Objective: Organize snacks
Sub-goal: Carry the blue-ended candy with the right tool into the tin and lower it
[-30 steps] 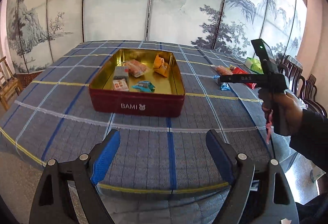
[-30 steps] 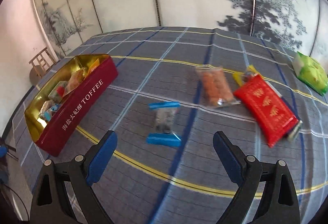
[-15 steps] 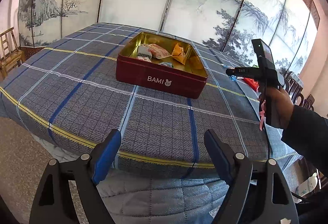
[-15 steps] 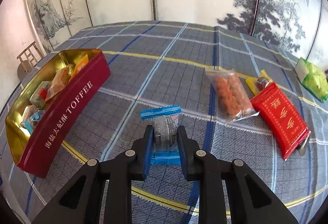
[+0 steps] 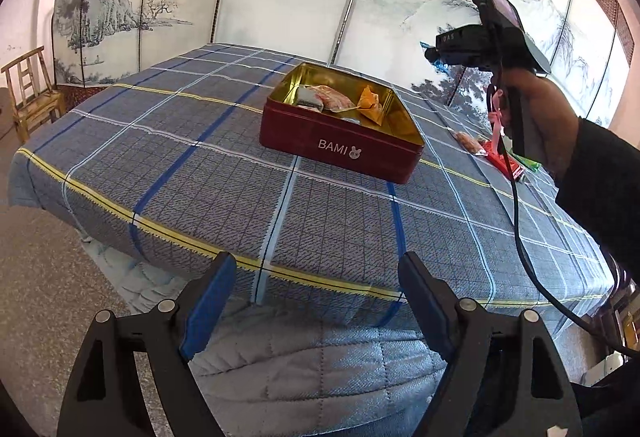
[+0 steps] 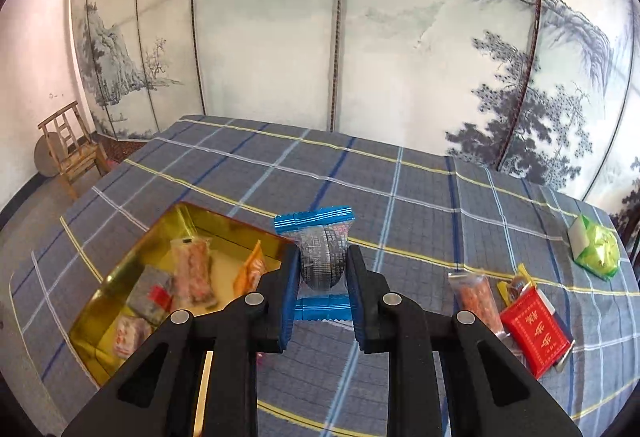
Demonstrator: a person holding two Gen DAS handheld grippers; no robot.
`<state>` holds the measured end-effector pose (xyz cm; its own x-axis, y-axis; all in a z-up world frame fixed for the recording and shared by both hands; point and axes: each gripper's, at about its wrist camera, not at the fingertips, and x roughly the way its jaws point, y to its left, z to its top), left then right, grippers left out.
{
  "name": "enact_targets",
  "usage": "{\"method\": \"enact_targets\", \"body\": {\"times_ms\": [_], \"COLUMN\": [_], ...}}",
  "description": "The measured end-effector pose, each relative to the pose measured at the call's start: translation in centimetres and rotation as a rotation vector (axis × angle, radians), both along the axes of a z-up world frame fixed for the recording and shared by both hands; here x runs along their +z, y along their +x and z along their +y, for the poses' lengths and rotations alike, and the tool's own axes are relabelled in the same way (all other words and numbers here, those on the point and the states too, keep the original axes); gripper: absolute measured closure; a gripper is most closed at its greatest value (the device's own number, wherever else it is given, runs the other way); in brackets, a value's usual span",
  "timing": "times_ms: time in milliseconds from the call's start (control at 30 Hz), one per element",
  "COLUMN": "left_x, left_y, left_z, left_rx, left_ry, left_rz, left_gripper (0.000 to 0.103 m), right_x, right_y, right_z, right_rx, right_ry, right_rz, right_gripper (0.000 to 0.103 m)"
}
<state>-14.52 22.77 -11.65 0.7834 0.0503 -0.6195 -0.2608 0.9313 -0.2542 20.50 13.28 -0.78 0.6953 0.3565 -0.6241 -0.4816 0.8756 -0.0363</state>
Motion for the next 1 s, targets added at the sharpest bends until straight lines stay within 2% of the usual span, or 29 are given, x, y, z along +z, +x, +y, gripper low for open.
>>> {"method": "enact_targets", "body": {"times_ms": [200,400,1000], "left_x": [0.1,-0.1,-0.9], "left_y": [-1.5,-2.5,-4.1], "left_z": [0.8,1.2,1.8], "left_rx": [0.037,0.059,0.101], "left_ry": [0.000,-0.007,-0.035], "left_rz": [-0.012,-0.011,-0.010], "left_gripper": [0.024,0.024,0.024], "right_x": [1.5,1.5,0.7], "right_y": [-2.4,-4.2,-7.2], "right_z": [4.5,7.0,10.5], "right_rx": [0.053,0.092,0.157], "right_ry": [-0.016,-0.024,-0.065], "right_rz": [-0.032,-0.030,-0.028], "right_gripper": [0.079,0.079,0.079]}}
